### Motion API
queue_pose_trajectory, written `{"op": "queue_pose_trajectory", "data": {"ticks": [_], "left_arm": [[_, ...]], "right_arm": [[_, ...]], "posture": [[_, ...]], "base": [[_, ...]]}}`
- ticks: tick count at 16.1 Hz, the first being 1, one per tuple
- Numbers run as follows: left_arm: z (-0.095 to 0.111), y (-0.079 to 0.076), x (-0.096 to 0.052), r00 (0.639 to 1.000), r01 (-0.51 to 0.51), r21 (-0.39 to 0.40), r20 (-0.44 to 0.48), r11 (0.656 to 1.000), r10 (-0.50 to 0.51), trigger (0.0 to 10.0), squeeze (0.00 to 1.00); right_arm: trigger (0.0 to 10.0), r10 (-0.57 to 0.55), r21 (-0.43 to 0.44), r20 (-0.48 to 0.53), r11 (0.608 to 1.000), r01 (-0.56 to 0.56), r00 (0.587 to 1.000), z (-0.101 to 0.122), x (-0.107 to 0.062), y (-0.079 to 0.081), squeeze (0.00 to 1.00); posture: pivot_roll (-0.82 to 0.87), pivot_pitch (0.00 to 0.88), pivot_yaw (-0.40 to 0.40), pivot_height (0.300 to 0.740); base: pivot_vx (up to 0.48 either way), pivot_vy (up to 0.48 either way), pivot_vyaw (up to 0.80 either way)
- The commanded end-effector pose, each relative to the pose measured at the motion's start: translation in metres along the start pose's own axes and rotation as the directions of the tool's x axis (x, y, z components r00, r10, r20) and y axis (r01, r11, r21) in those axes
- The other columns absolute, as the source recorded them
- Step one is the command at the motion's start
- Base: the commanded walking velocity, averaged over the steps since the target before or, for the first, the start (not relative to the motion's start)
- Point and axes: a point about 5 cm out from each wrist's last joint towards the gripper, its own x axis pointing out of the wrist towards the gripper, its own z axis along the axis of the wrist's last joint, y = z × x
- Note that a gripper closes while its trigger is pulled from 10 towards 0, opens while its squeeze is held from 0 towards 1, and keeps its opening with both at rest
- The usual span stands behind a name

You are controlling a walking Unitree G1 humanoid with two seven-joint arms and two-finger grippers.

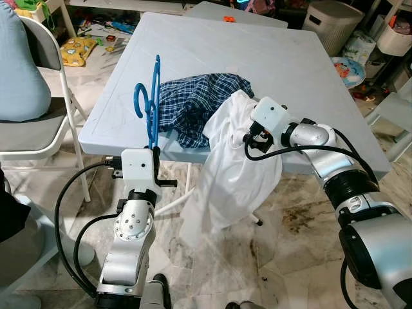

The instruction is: Hang hanger

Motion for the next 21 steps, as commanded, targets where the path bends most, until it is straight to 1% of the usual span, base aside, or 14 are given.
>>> {"op": "queue_pose_trajectory", "data": {"ticks": [1,2,3,4,5,7,9,10,11,12,14,15,21], "left_arm": [[0.003,-0.005,0.001,1.0,0.024,-0.004,0.006,1.0,-0.024,10.0,0.0],[0.002,-0.005,0.001,1.0,0.023,-0.003,0.004,1.0,-0.023,10.0,0.0],[0.002,-0.005,0.001,1.0,0.023,-0.004,0.003,1.0,-0.023,10.0,0.0],[0.002,-0.005,0.0,1.0,0.023,-0.004,0.002,1.0,-0.023,10.0,0.0],[0.002,-0.005,0.0,1.0,0.022,-0.005,0.002,1.0,-0.022,10.0,0.0],[0.002,-0.005,0.0,1.0,0.021,-0.007,0.001,1.0,-0.021,10.0,0.0],[0.002,-0.005,0.0,1.0,0.021,-0.006,0.0,1.0,-0.021,10.0,0.0],[0.002,-0.005,0.0,1.0,0.021,-0.007,0.001,1.0,-0.021,10.0,0.0],[0.002,-0.004,0.0,1.0,0.02,-0.006,0.001,1.0,-0.02,10.0,0.0],[0.002,-0.004,0.0,1.0,0.019,-0.007,0.0,1.0,-0.019,10.0,0.0],[0.002,-0.004,0.0,1.0,0.019,-0.007,-0.001,1.0,-0.019,10.0,0.0],[0.002,-0.004,0.0,1.0,0.018,-0.008,-0.001,1.0,-0.018,10.0,0.0],[0.002,-0.004,0.0,1.0,0.02,-0.009,0.0,1.0,-0.02,10.0,0.0]], "right_arm": [[10.0,-0.01,-0.013,-0.039,1.0,0.009,0.999,-0.002,-0.002,-0.005,1.0],[10.0,-0.002,-0.006,-0.061,1.0,0.002,0.998,-0.005,-0.002,-0.004,1.0],[10.0,0.02,0.005,-0.085,1.0,-0.02,0.996,-0.009,-0.001,0.0,0.87],[10.0,0.04,0.003,-0.098,0.999,-0.04,0.994,-0.012,0.0,0.004,0.68],[10.0,0.089,0.034,-0.114,0.996,-0.085,0.99,-0.016,0.002,0.012,0.0],[10.0,0.133,0.084,-0.119,0.989,-0.123,0.984,-0.019,0.004,0.022,0.0],[10.0,0.151,0.089,-0.142,0.986,-0.14,0.978,-0.023,0.005,0.027,0.0],[10.0,0.172,0.105,-0.145,0.982,-0.157,0.974,-0.025,0.006,0.031,0.0],[3.0,0.195,0.108,-0.153,0.978,-0.179,0.969,-0.027,0.006,0.035,0.0],[0.0,0.212,0.1,-0.169,0.975,-0.197,0.963,-0.031,0.006,0.039,0.0],[0.0,0.227,0.096,-0.176,0.972,-0.213,0.958,-0.034,0.006,0.043,0.0],[0.0,0.233,0.07,-0.189,0.972,-0.224,0.954,-0.035,0.006,0.046,0.0],[0.0,0.212,0.064,-0.186,0.977,-0.204,0.959,-0.034,0.007,0.045,0.0]], "posture": [[0.02,0.123,-0.07,0.74],[0.02,0.123,-0.07,0.74],[0.02,0.126,-0.07,0.74],[0.02,0.127,-0.07,0.74],[0.02,0.129,-0.071,0.74],[0.02,0.129,-0.07,0.74],[0.02,0.128,-0.07,0.74],[0.02,0.129,-0.069,0.74],[0.02,0.129,-0.07,0.74],[0.02,0.129,-0.07,0.74],[0.02,0.129,-0.07,0.74],[0.03,0.132,-0.069,0.74],[0.03,0.132,-0.067,0.74]], "base": [[0.0,0.0,0.0],[0.0,0.0,0.0],[0.0,0.0,0.0],[0.0,0.0,0.0],[0.0,0.0,0.0],[0.0,0.0,0.0],[0.0,0.0,0.0],[0.0,0.0,0.0],[0.0,0.0,0.0],[0.0,0.0,0.0],[0.0,0.0,0.0],[0.0,0.0,0.0],[0.0,0.0,0.0]]}}
